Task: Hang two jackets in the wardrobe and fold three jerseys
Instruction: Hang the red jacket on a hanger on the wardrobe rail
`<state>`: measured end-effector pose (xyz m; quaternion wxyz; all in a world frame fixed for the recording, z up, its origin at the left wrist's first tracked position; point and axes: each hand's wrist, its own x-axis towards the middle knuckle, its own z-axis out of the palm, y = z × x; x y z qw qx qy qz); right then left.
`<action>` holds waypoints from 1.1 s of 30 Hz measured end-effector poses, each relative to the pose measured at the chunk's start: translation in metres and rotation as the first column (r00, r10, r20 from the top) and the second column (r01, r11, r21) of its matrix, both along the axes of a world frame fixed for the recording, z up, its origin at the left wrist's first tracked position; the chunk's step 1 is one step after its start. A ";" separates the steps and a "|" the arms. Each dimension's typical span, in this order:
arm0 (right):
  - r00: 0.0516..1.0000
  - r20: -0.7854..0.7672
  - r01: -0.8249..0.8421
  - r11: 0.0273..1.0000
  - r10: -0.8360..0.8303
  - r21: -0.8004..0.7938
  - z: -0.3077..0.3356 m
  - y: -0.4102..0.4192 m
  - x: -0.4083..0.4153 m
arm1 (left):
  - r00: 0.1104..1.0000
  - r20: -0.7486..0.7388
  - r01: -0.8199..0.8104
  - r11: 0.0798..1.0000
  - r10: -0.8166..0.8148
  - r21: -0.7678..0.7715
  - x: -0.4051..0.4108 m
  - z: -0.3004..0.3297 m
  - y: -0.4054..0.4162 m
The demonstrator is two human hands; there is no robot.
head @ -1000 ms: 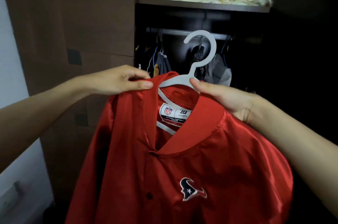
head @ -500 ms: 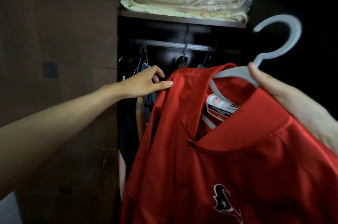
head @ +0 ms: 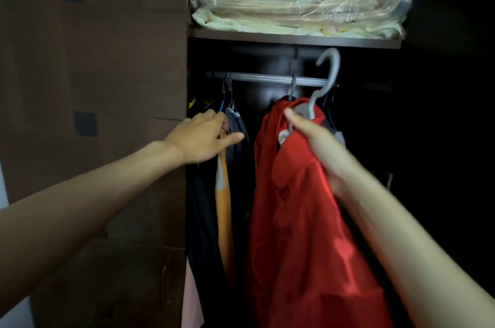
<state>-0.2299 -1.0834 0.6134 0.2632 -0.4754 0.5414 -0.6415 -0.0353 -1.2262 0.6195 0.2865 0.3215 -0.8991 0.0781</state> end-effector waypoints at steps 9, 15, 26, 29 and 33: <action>0.987 0.130 -0.106 0.990 0.094 0.091 0.046 -0.184 -0.042 | 0.973 0.185 -0.009 0.827 0.137 -0.562 0.003 0.000 -0.034; 0.994 0.111 0.001 0.996 -0.011 0.088 0.049 -0.313 -0.087 | 0.941 0.215 -0.035 0.711 0.259 -0.702 -0.004 -0.003 -0.048; 0.983 0.103 0.153 0.988 -0.149 -0.029 0.037 -0.349 -0.080 | 0.916 0.232 -0.090 0.732 0.327 -0.675 -0.002 -0.009 -0.049; 0.995 0.088 0.045 0.998 -0.048 0.042 0.029 -0.349 -0.094 | 0.924 0.224 -0.096 0.753 0.311 -0.650 -0.009 -0.010 -0.045; 0.984 0.170 -0.074 0.994 0.059 0.083 0.012 -0.304 -0.106 | 0.941 0.216 -0.110 0.839 0.260 -0.533 -0.045 -0.017 -0.043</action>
